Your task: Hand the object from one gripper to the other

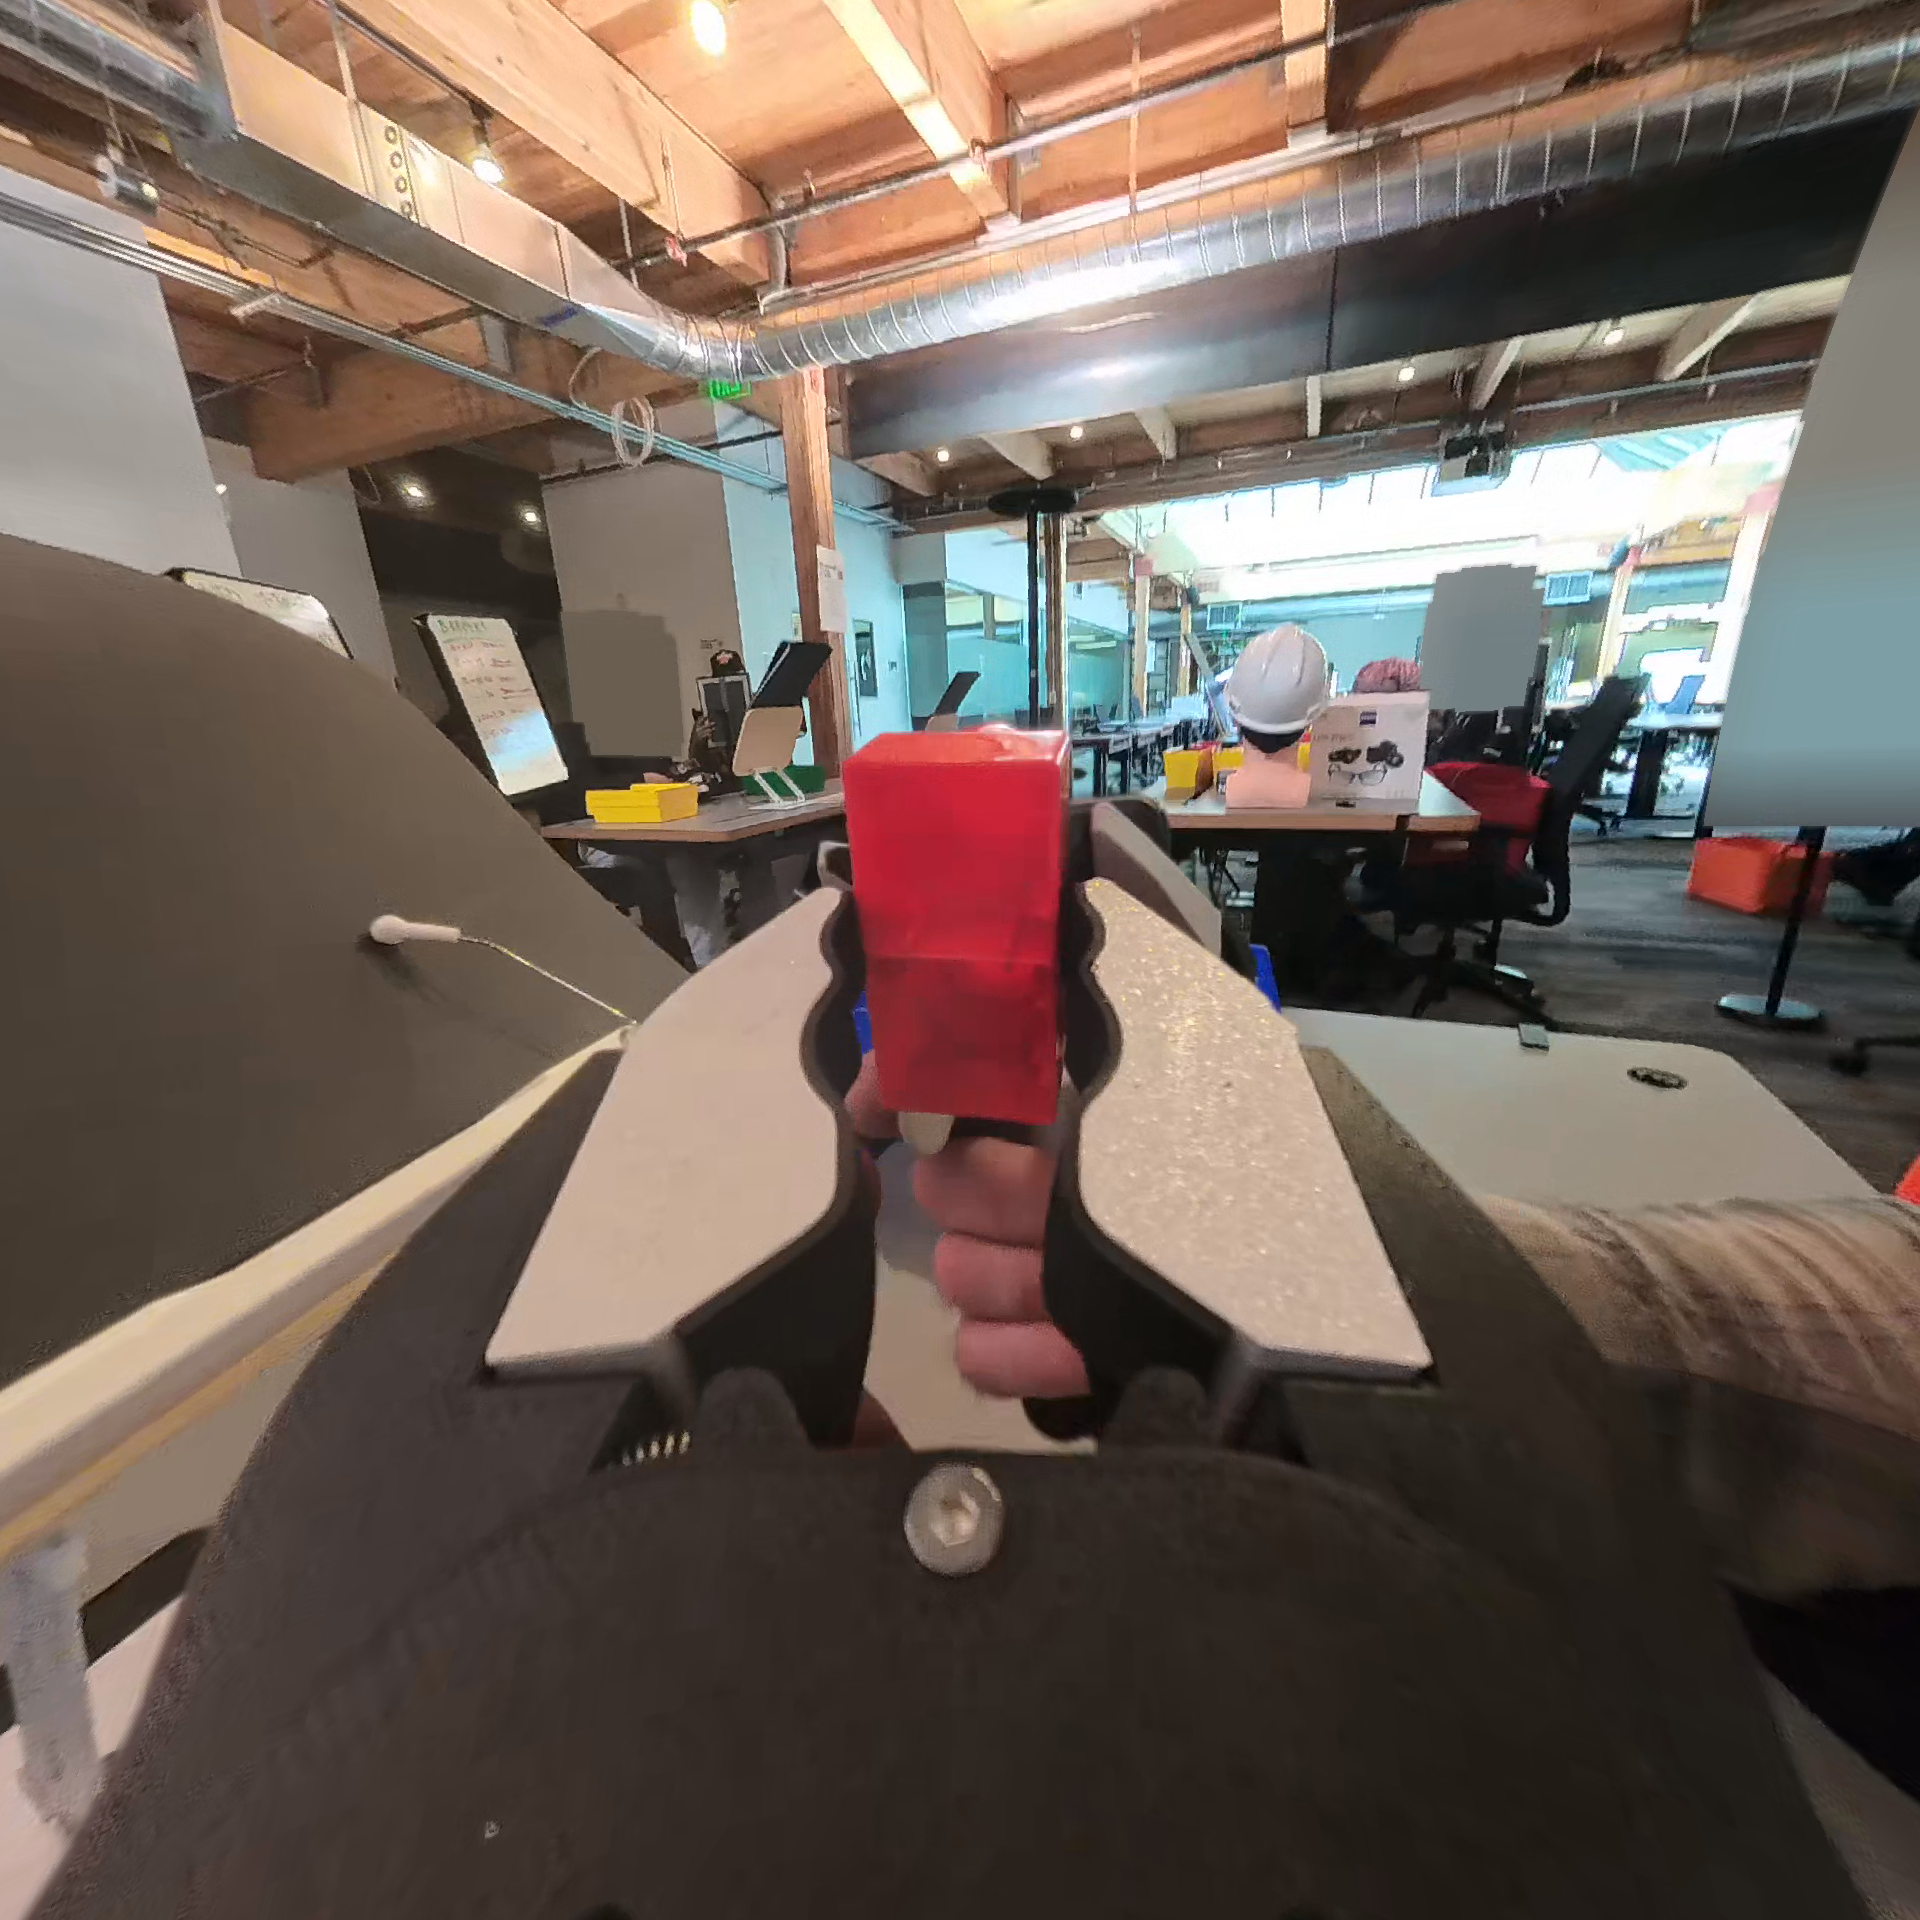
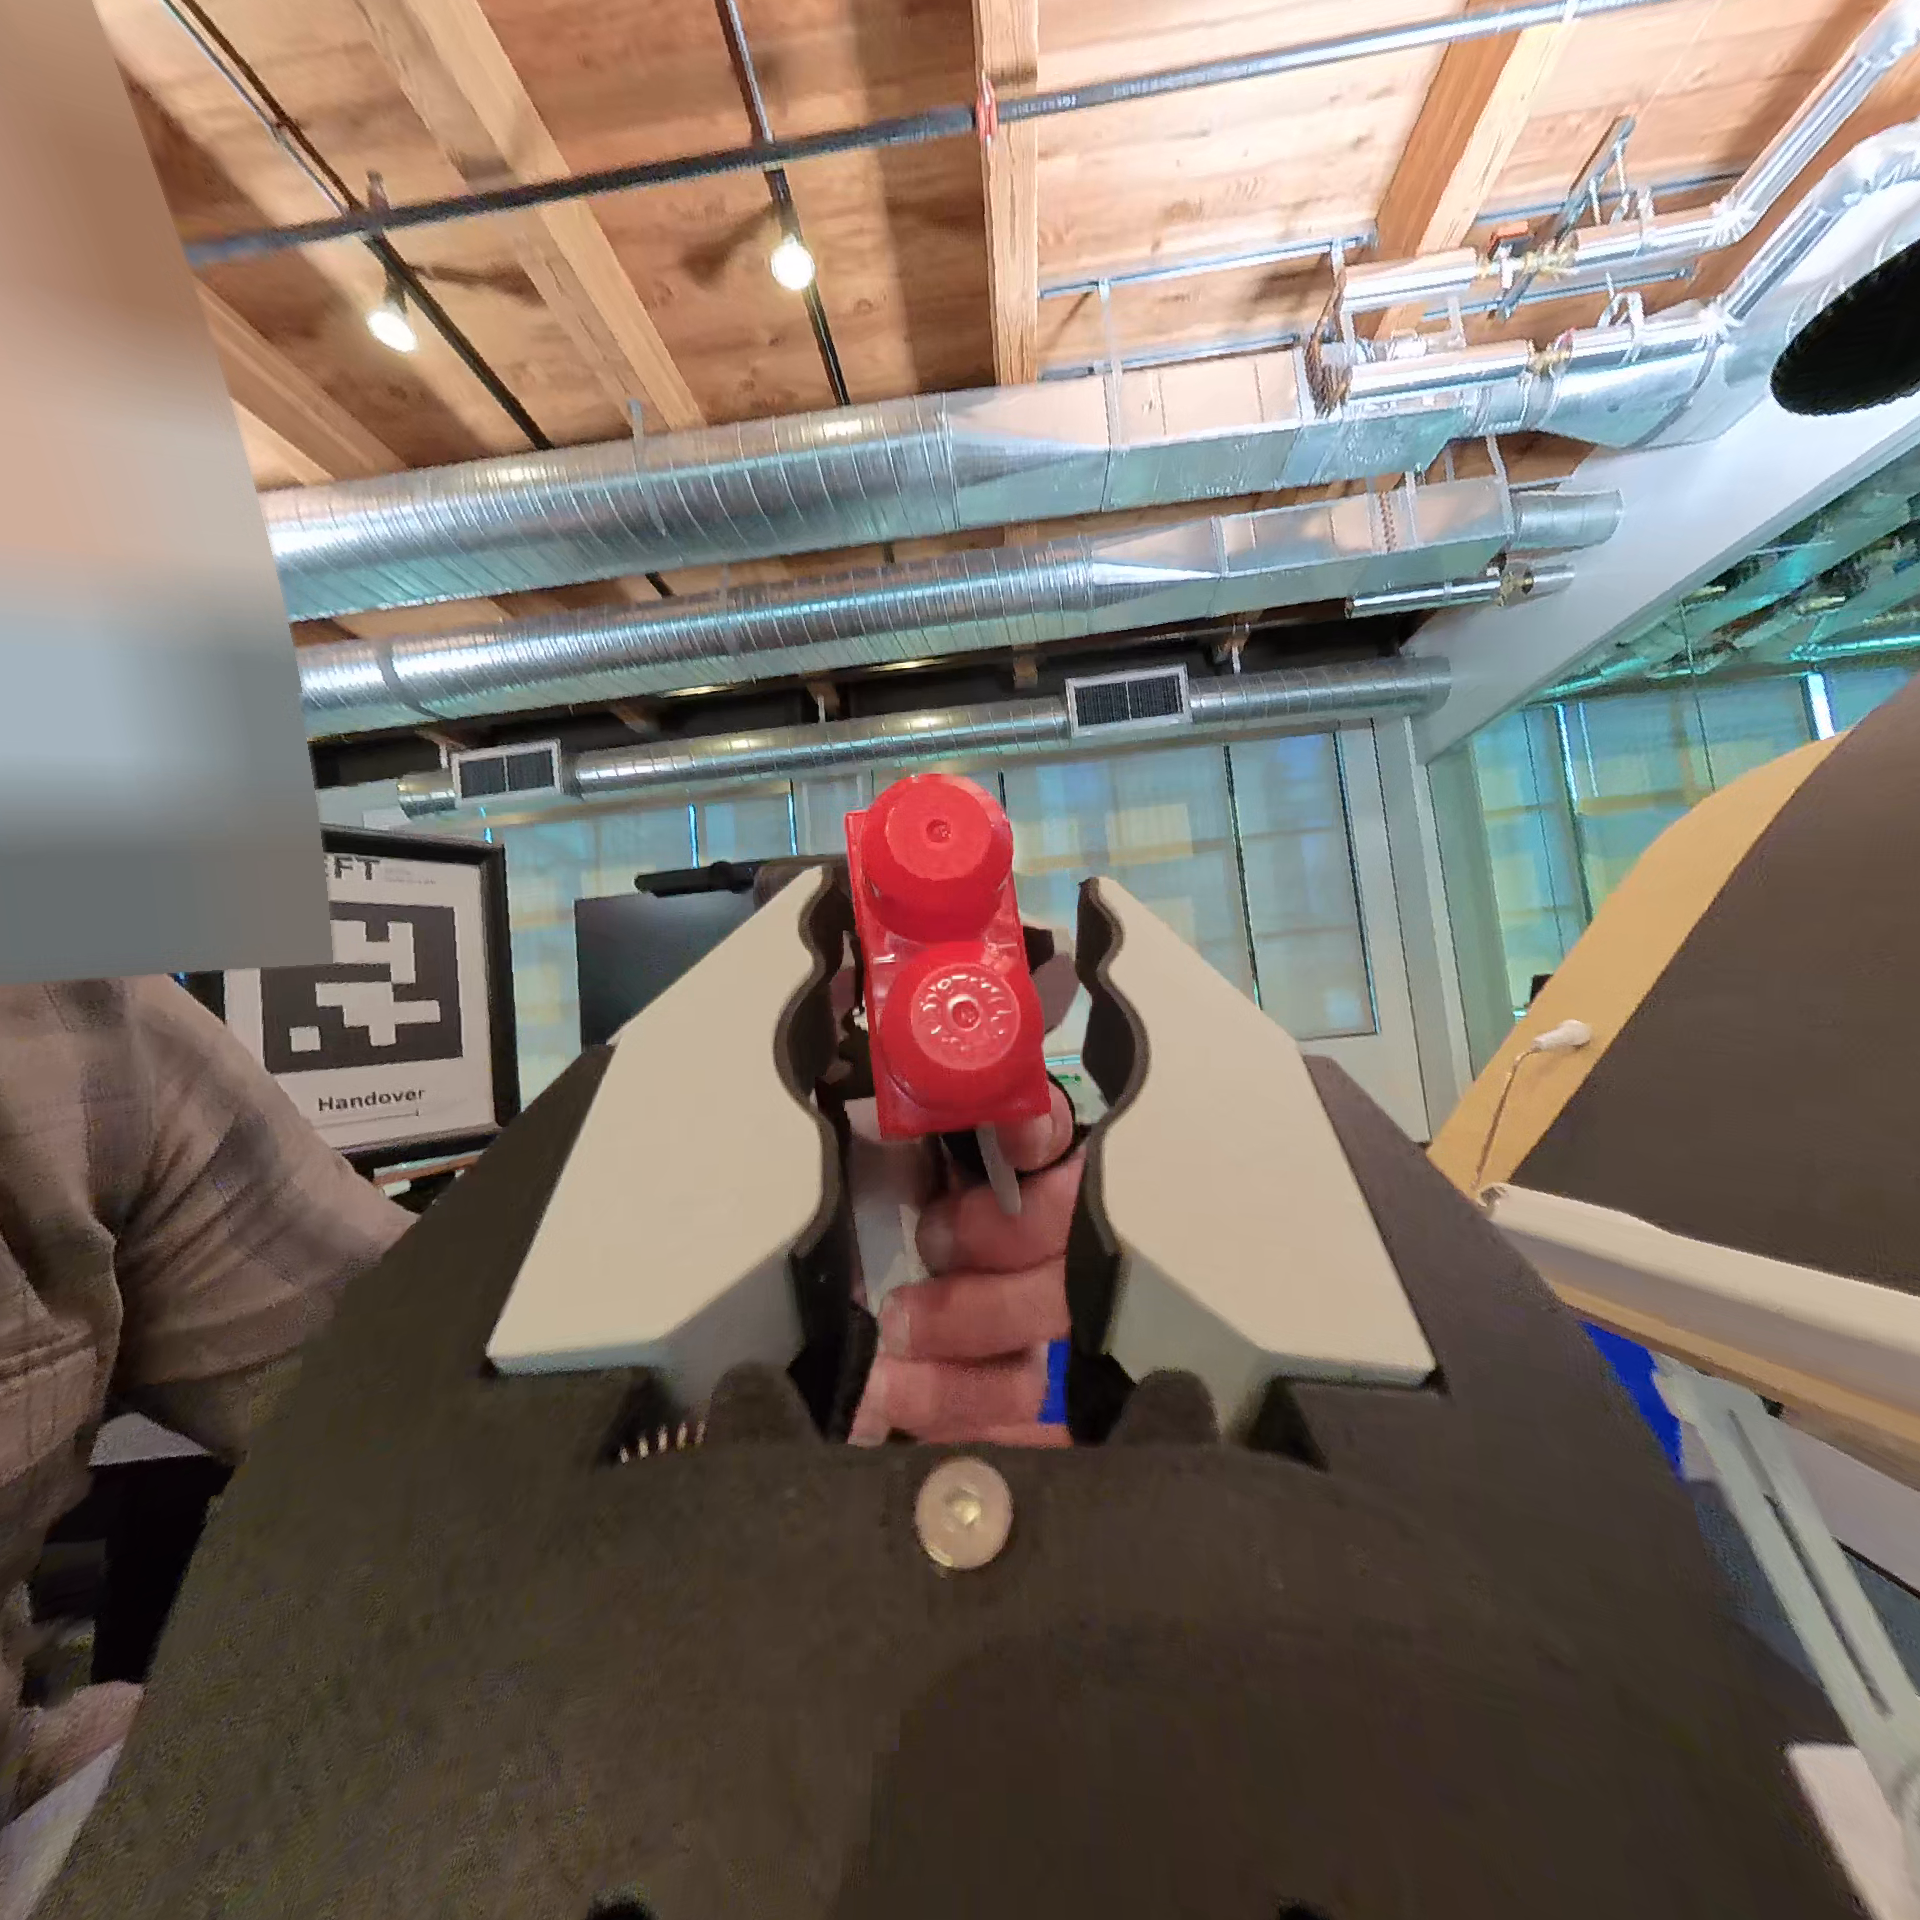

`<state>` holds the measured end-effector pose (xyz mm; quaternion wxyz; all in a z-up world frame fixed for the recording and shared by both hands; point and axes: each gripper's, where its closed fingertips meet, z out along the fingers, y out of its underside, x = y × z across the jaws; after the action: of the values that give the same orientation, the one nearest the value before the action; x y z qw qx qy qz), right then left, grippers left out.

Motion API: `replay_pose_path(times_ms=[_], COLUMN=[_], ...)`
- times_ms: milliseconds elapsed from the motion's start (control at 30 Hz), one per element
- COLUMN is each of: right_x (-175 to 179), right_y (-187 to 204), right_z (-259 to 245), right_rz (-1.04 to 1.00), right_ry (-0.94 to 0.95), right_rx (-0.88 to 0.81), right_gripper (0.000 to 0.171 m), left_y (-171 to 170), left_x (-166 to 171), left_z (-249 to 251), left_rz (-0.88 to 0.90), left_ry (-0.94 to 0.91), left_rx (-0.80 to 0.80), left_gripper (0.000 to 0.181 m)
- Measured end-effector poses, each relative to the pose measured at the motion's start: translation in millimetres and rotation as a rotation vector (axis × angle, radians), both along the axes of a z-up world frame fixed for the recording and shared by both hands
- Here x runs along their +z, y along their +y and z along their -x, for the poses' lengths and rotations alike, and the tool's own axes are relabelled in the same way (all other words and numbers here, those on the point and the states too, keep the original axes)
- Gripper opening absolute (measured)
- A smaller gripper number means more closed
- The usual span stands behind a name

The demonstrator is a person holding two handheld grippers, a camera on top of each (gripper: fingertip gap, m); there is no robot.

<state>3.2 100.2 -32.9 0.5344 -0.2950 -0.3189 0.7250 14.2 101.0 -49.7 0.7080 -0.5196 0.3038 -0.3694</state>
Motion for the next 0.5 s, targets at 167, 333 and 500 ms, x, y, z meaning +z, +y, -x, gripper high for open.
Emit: replay_pose_path(times_ms=[167,333,500], right_x=[2.2,4.1,-10.7], right_y=[-2.2,-32.0,-76.8], right_z=[-14.7,-26.9,-33.4], right_rz=[-0.111,-0.358,-0.581], right_ry=[-0.059,-0.192,-0.399], right_rx=[-0.043,-0.042,0.067], right_gripper=[0.045,0.04,0.042], left_y=[-10.5,-38.3,-73.8], left_x=[-6.1,-14.0,-41.9], left_z=[-1.8,0.2,0.1], left_rz=[0.017,0.069,0.071], left_ry=[0.139,0.212,0.361], left_rx=[-0.125,-0.383,-0.628], left_gripper=[0.036,0.036,0.036])
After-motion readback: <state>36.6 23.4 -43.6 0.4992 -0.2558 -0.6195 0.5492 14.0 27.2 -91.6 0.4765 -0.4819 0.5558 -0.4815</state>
